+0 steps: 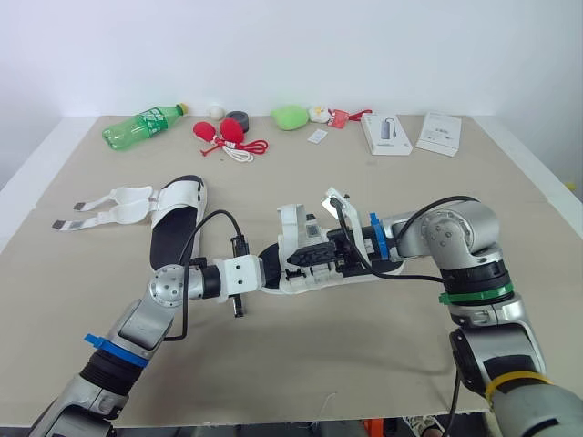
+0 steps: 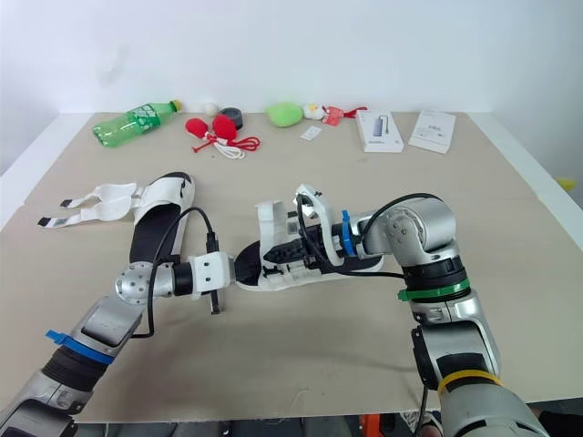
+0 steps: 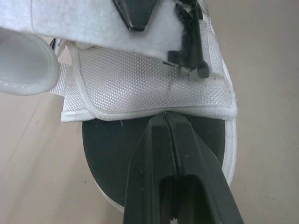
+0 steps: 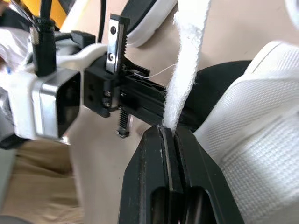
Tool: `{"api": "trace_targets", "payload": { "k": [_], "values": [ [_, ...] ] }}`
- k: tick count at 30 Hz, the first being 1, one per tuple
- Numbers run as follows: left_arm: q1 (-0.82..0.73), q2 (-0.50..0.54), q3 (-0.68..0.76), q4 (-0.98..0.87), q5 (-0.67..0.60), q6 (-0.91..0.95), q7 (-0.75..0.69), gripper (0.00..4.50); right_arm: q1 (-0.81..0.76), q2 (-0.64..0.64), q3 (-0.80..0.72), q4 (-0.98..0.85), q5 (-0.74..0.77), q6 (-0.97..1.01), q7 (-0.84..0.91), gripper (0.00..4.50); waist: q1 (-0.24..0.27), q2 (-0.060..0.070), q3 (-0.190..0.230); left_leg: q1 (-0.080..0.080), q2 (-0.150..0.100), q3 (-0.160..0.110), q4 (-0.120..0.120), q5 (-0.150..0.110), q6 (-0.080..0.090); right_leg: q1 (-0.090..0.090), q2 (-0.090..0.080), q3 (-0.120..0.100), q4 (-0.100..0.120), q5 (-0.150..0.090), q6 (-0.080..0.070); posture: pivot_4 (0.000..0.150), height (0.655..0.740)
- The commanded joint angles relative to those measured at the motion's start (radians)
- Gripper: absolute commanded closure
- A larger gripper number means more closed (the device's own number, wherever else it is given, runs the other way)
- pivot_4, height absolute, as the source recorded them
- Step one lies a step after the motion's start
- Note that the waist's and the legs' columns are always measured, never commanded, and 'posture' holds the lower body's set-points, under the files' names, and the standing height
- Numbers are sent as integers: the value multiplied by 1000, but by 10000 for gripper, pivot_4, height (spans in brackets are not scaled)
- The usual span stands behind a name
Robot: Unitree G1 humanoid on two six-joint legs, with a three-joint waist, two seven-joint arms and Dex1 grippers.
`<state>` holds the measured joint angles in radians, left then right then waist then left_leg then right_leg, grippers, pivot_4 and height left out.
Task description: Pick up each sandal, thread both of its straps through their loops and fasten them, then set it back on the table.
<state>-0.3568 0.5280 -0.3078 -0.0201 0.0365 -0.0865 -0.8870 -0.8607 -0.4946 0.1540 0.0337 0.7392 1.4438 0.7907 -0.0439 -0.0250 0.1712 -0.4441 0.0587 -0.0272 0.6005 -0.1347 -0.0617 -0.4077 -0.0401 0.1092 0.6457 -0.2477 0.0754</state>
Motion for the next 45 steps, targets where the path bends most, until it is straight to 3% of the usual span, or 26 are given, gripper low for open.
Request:
{"api": "trace_targets", "payload": {
  "k": [1,20,36,37,40,45],
  "values": [
    [24,13,-33,53,42,31,-11,45000,26,-41,81,-14,-42,-49,33,43651,0,0,0,0,0,0,0,0,0,0,0,0,0,0,0,1500,7400],
    [16,16,-32,62,43,31,-12,45000,7,-90,149,-65,-75,-161,202,43651,0,0,0,0,0,0,-1,0,0,0,0,0,0,-1,0,1500,7400],
    [24,22,-32,46,41,40,-11,45000,82,-111,205,-161,-154,-291,213,43651,-2,0,-1,2,0,0,-2,0,-1,0,1,0,0,-2,-1,1500,7400],
    [25,23,-32,45,41,40,-12,45000,74,-108,194,-156,-143,-282,218,37729,-3,0,-1,2,0,0,-2,0,-1,0,1,0,0,-2,-1,1500,7400],
    [25,24,-32,43,41,42,-13,45000,47,-89,155,-131,-136,-287,212,27101,-2,0,-1,2,0,0,-2,0,-1,0,0,0,0,-2,-1,1500,7400],
    [29,25,-34,36,42,44,-12,45000,-65,-1,49,-1,-103,-219,156,25686,-3,0,0,1,0,0,-2,0,0,1,1,0,1,0,-2,1500,7400]
  ]
}}
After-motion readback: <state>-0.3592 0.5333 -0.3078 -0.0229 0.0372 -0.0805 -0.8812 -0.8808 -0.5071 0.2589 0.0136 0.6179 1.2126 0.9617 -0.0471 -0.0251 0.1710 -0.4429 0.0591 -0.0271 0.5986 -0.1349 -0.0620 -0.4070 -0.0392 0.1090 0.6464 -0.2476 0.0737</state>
